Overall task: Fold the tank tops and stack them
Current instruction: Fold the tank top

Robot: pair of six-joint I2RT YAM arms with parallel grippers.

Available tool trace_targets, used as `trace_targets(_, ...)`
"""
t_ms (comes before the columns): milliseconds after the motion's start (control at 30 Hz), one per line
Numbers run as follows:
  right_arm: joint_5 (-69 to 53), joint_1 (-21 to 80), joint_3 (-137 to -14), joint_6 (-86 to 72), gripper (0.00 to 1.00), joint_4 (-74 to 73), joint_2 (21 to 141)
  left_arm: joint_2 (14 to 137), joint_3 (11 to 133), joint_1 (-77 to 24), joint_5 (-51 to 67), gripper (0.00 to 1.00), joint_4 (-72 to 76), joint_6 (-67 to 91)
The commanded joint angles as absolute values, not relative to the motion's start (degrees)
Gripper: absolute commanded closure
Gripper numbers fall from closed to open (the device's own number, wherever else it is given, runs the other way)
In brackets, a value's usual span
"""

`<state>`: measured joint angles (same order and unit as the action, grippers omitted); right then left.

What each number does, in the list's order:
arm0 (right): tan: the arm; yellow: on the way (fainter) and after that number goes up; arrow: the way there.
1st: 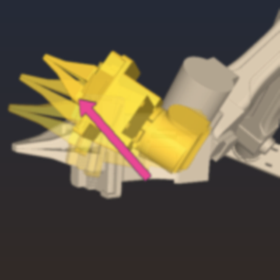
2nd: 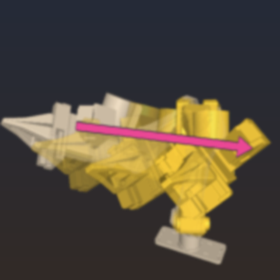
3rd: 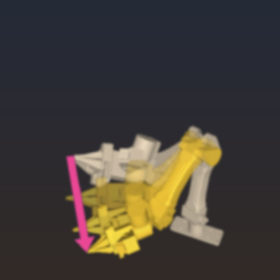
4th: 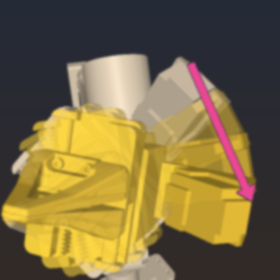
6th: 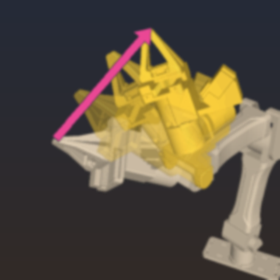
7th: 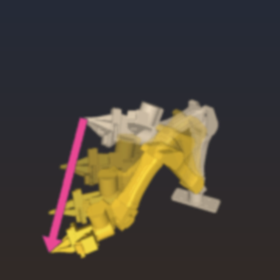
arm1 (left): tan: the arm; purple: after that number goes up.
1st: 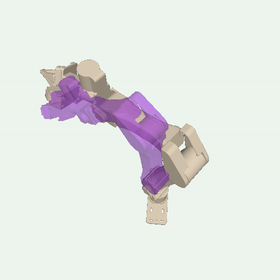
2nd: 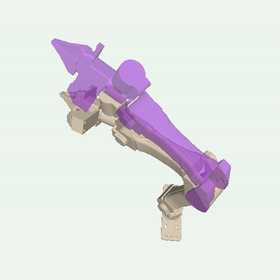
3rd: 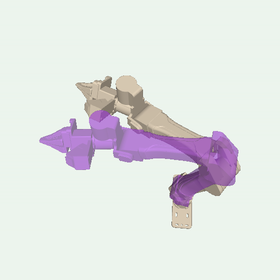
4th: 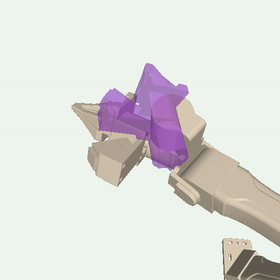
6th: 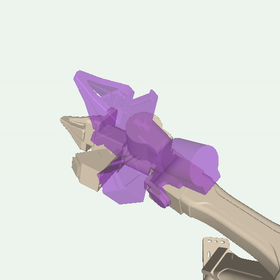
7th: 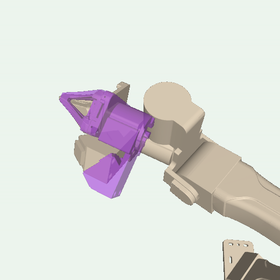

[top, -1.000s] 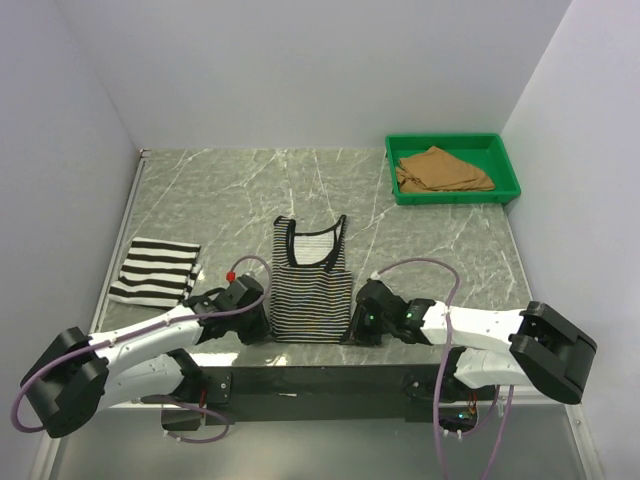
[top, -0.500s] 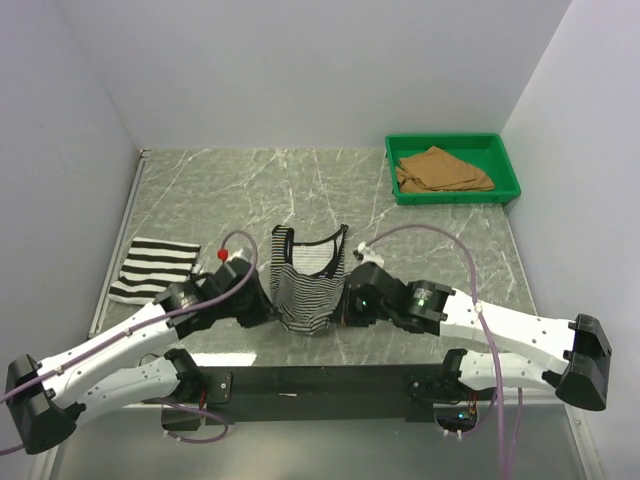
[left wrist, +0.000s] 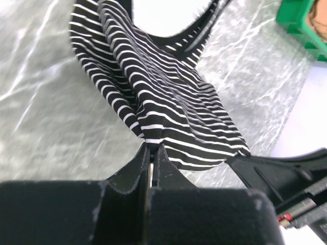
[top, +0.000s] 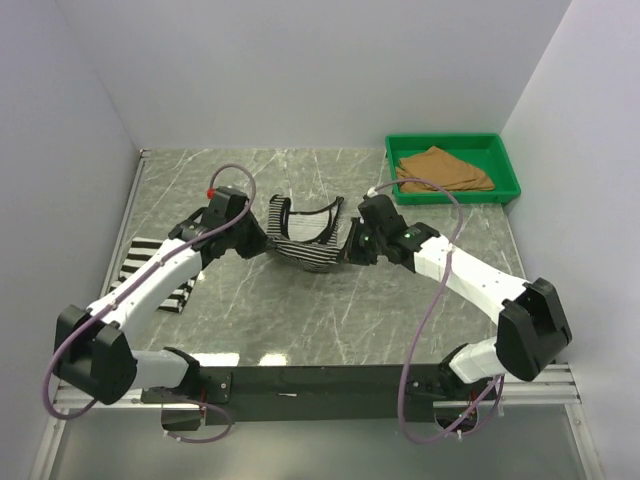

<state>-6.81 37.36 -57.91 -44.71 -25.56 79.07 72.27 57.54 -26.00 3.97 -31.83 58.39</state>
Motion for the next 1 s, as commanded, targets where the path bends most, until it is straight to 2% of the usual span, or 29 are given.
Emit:
trace_targets(0,-10.6,35.9,-61.5,-40.4,1.00,-22.5,80.0,73.0,60.5,-25.8,7.3,0.99,-27.5,55.6)
trace_targets(100,-12.4,36.1,-58.1,-40.9,1.00,-22.4,78.0,69.6,54.2,-25.8,8.2,0.99,-26.2,57.6)
trace_targets(233,-13.0,40.8,-47.2,-43.2,1.00,-22.1,72.0,60.6,40.1,-28.2,9.1,0.99,-25.9,61.9)
trace_targets(333,-12.3,45.5,-40.1,-47.7,1.00,-22.0,64.9,53.7,32.9,-34.0,8.4,0.99,-28.3,66.3)
trace_targets(400,-9.8,52.3,-37.7,-51.8,1.00,-23.1,61.9,47.7,29.6,-41.0,6.1,0.99,-32.1,69.6)
trace_targets(467,-7.7,59.5,-36.0,-54.6,1.00,-24.3,57.9,42.8,28.5,-49.3,3.7,1.00,-35.2,75.4)
trace_targets(600,-2.5,64.4,-38.0,-59.2,1.00,-30.4,53.9,31.7,30.7,-57.2,0.3,1.00,-44.3,82.6)
trace_targets(700,1.5,63.6,-42.6,-57.9,1.00,-33.9,53.5,31.9,35.3,-57.6,-3.4,0.99,-45.4,82.4)
trace_targets(833,-2.9,55.8,-47.4,-53.3,1.00,-33.3,57.3,40.4,43.4,-57.3,-8.6,0.99,-43.9,77.8)
trace_targets(933,-7.5,47.2,-48.4,-48.8,1.00,-29.3,60.4,48.1,49.6,-51.4,-8.5,0.99,-41.8,69.9)
trace_targets(967,-11.8,44.9,-48.8,-46.5,1.00,-28.2,61.6,49.6,50.2,-44.7,-6.4,0.99,-37.8,67.7)
